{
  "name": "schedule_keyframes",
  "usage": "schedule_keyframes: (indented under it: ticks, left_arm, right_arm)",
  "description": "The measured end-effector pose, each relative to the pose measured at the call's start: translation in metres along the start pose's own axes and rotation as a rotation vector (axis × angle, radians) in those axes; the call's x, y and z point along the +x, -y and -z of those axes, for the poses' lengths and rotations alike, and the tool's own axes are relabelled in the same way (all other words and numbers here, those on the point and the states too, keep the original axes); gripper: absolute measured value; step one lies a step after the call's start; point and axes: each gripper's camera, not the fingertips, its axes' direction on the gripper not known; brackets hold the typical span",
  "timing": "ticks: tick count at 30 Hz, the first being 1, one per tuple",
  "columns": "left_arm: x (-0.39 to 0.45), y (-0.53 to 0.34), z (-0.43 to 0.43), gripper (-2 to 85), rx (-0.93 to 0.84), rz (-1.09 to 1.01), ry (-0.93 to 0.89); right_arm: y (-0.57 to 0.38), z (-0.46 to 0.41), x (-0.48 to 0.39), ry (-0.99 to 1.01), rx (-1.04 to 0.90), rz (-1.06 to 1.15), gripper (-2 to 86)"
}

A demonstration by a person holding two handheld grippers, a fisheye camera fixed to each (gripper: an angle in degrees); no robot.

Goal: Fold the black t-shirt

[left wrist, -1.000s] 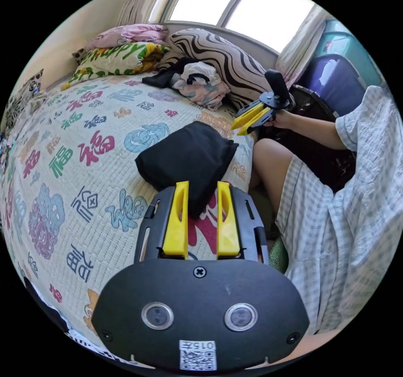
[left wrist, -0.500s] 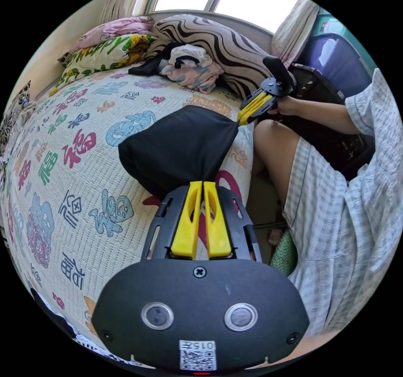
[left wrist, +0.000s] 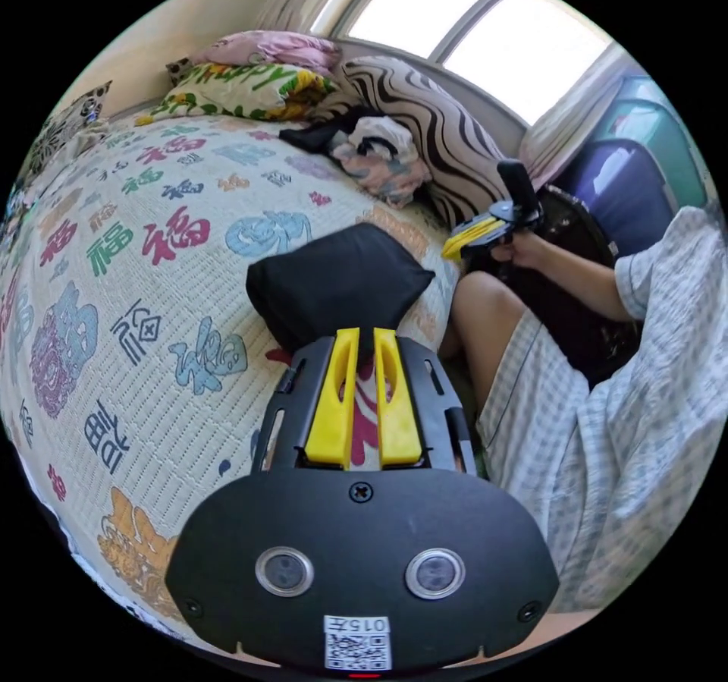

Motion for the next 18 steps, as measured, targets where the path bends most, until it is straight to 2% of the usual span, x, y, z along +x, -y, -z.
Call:
schedule_keyframes:
  ticks: [1, 4, 5, 7, 9, 13, 15, 17, 18]
  left_arm:
    - [-0.005, 0.008, 0.003, 3.2, 0.009, 0.016, 0.0]
    - [-0.03, 0.018, -0.002, 2.4, -0.028, 0.092, -0.09]
    - [-0.042, 0.017, -0.003, 0.9, -0.067, 0.137, -0.093]
    - [-0.054, 0.011, 0.003, -0.2, -0.114, 0.142, -0.05]
    - [-0.067, 0.007, 0.018, -0.5, -0.108, 0.165, -0.063]
    - [-0.089, 0.005, 0.074, -0.1, -0.117, 0.219, -0.057]
    - [-0.107, 0.0, 0.108, 1.1, -0.065, 0.272, -0.096]
    - [-0.143, -0.01, 0.147, 9.3, 0.028, 0.399, -0.226]
    - [-0.153, -0.012, 0.154, 10.5, 0.039, 0.423, -0.266]
  right_arm:
    - [0.006, -0.006, 0.002, 0.007, -0.003, 0.004, -0.2]
    - [0.029, -0.054, 0.02, 0.037, -0.168, -0.03, -0.4]
    - [0.032, -0.074, 0.029, 0.06, -0.255, -0.057, -0.5]
    - [0.033, -0.089, 0.043, 0.112, -0.292, -0.113, -0.5]
    - [0.031, -0.094, 0.064, 0.188, -0.265, -0.219, -0.5]
    - [0.026, -0.094, 0.088, 0.273, -0.2, -0.282, 0.1]
    - [0.02, -0.083, 0.112, 0.423, -0.033, -0.325, 1.6]
    - [0.018, -0.078, 0.133, 0.494, 0.088, -0.359, 5.3]
    - [0.018, -0.078, 0.144, 0.495, 0.144, -0.37, 6.7]
